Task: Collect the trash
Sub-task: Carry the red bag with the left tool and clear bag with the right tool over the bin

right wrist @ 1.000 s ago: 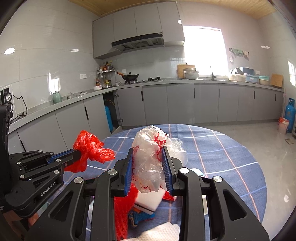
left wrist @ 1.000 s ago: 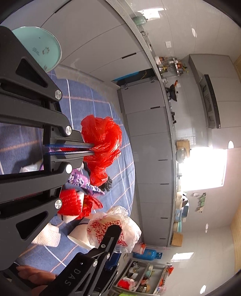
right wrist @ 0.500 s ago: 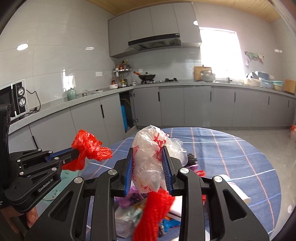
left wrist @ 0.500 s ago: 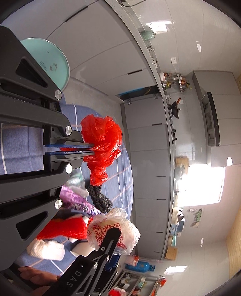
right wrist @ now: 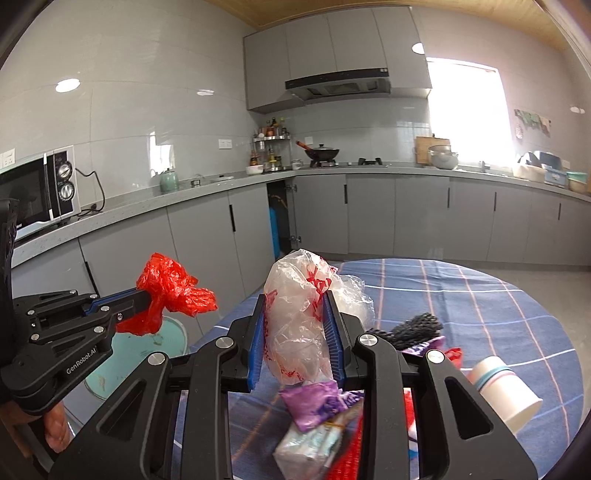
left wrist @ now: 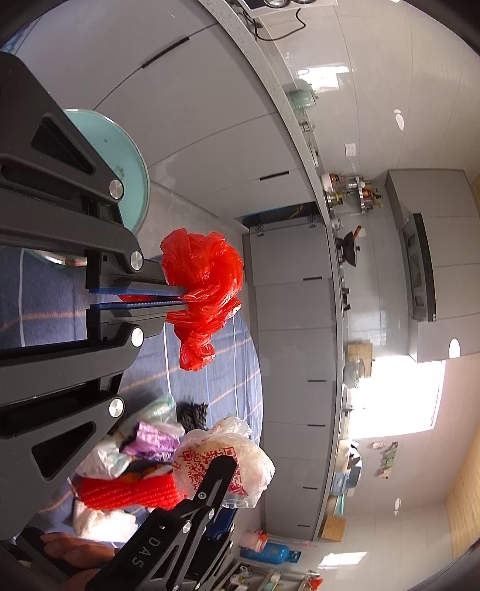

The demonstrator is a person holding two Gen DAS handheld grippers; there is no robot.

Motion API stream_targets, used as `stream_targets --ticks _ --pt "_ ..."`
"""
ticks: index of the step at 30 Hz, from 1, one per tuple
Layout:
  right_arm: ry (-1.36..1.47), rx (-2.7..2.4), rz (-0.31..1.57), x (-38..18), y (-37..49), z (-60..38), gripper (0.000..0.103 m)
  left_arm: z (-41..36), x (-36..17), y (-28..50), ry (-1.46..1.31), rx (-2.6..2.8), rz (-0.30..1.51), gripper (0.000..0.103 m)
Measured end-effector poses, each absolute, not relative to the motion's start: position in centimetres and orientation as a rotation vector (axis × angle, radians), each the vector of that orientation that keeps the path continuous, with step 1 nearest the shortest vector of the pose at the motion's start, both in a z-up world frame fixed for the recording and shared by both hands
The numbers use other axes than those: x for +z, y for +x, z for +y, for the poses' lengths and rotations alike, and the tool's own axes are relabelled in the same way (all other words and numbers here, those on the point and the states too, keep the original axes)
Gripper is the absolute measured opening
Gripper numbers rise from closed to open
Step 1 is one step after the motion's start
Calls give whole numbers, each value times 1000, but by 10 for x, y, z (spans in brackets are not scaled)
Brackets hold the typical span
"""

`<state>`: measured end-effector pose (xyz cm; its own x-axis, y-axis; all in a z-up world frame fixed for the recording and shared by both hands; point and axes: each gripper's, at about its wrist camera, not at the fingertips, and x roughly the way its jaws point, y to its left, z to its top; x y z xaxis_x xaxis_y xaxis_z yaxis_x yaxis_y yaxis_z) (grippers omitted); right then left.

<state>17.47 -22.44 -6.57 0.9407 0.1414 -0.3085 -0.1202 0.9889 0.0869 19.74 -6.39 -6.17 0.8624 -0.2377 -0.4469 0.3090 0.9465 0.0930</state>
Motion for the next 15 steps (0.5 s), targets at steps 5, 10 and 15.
stream_targets --ticks 5,10,15 --pt "49 161 320 -66 179 -208 30 -48 -63 197 160 -256 446 3" --pt "39 187 322 -68 185 -195 30 -29 -66 197 154 -225 451 3" --pt "28 216 323 -68 190 -179 30 -13 -67 198 148 -191 454 3"
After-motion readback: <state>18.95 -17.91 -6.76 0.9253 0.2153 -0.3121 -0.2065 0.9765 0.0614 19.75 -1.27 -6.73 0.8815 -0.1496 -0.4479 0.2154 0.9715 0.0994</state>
